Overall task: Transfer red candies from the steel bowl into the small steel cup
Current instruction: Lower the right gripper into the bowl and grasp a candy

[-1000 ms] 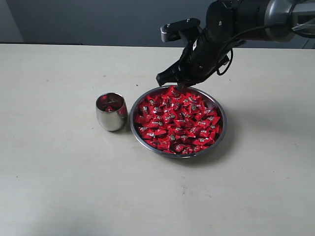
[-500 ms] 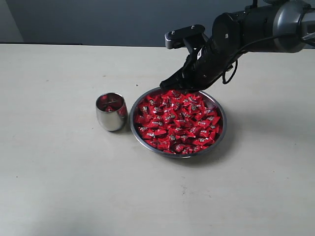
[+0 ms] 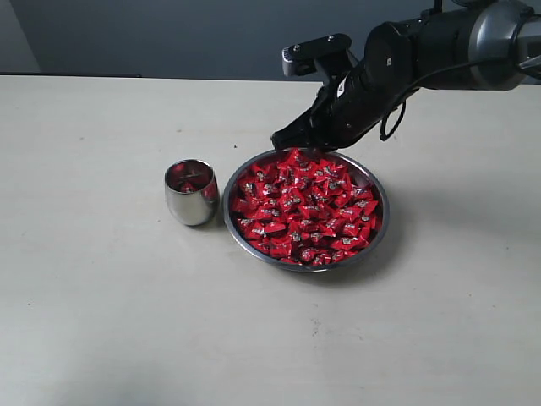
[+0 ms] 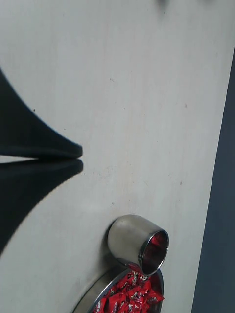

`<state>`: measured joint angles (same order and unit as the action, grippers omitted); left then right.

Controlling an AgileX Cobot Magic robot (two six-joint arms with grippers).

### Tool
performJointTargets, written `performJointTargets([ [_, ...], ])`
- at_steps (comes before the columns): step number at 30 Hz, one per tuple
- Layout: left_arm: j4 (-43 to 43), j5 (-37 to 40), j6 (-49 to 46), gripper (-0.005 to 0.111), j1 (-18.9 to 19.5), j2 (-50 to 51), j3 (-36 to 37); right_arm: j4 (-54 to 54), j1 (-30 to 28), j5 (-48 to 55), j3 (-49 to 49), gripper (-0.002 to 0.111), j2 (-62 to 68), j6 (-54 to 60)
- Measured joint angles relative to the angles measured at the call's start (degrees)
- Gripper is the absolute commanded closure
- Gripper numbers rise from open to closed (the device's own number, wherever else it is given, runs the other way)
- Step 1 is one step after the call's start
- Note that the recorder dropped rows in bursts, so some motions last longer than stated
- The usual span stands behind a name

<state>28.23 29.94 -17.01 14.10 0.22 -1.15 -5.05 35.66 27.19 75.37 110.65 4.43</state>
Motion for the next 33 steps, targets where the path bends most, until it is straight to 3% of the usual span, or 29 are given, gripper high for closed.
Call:
performJointTargets([
  [18,0.0,0.0,0.0,0.106,0.0,0.0,0.0,0.0,0.0,0.0,0.0,0.109,0.0,0.0],
  [33,0.0,0.0,0.0,0.106,0.0,0.0,0.0,-3.0,0.0,7.8,0.0,0.109,-0.1,0.0],
])
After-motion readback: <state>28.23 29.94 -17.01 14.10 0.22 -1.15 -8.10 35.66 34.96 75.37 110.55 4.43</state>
